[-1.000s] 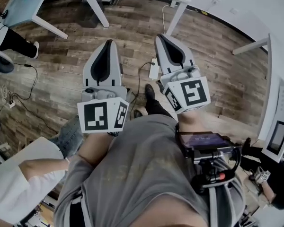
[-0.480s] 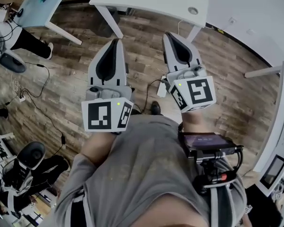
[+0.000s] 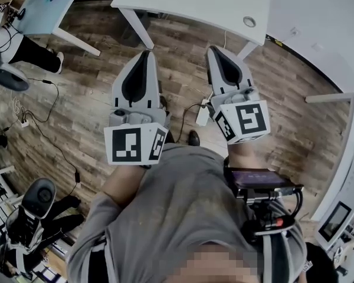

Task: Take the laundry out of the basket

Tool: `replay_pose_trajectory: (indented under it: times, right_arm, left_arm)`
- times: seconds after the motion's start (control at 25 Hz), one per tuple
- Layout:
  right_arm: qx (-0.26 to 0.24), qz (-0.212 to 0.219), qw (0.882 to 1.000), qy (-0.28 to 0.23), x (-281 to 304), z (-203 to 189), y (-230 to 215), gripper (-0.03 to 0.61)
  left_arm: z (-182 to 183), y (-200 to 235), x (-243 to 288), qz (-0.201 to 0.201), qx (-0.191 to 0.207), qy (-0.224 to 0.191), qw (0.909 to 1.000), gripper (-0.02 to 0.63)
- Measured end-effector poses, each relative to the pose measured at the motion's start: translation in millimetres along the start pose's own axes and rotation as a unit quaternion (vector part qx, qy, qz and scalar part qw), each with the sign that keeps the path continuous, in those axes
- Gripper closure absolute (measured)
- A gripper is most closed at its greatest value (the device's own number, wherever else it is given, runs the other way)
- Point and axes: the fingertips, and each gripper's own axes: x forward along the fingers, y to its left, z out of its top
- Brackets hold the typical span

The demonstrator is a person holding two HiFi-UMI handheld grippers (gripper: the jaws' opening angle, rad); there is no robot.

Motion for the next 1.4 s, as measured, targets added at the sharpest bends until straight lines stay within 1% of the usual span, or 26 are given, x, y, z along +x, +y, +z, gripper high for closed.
replay_pose_trajectory:
  times: [0.12, 0.32, 0.6, 0.72, 0.84, 0.96, 1.16, 1.4]
  right_arm:
    - [-0.009, -0.009, 1.000, 0.004, 30.6, -3.8, -5.0, 0.571]
    - [-0.019, -0.036, 0.999, 0.003, 94.2, -5.4, -15.6, 0.571]
    - [-0.031, -0.069, 0.997, -0.008, 182.7, 3.5, -16.6, 0.571]
    - [-0.033, -0.091, 0.995, -0.013, 212.8, 2.7, -24.0, 0.571]
    - [-0.042, -0.113, 0.993, -0.014, 230.7, 6.1, -29.3, 0.571]
    - [-0.056, -0.131, 0.990, -0.009, 237.7, 11.2, -35.7, 0.571]
    - [-0.065, -0.159, 0.985, -0.011, 242.0, 20.4, -51.8, 0.571]
    - [-0.070, -0.176, 0.982, -0.013, 245.8, 25.4, -69.4, 0.571]
  left_arm:
    - [-6.5, 22.0, 25.4, -0.008, -0.007, -0.004, 0.9999, 0.606]
    - [-12.7, 66.4, 71.3, -0.030, -0.014, -0.007, 0.9994, 0.606]
    - [-6.3, 139.1, 133.9, -0.058, -0.015, -0.020, 0.9980, 0.606]
    - [-9.9, 163.1, 160.7, -0.074, -0.019, -0.017, 0.9969, 0.606]
    - [-12.1, 180.9, 182.5, -0.093, -0.024, -0.020, 0.9952, 0.606]
    - [-12.5, 188.9, 198.7, -0.106, -0.036, -0.024, 0.9934, 0.606]
    - [-18.7, 181.6, 217.5, -0.138, -0.046, -0.020, 0.9891, 0.606]
    - [-23.3, 175.4, 242.0, -0.156, -0.050, -0.017, 0.9863, 0.606]
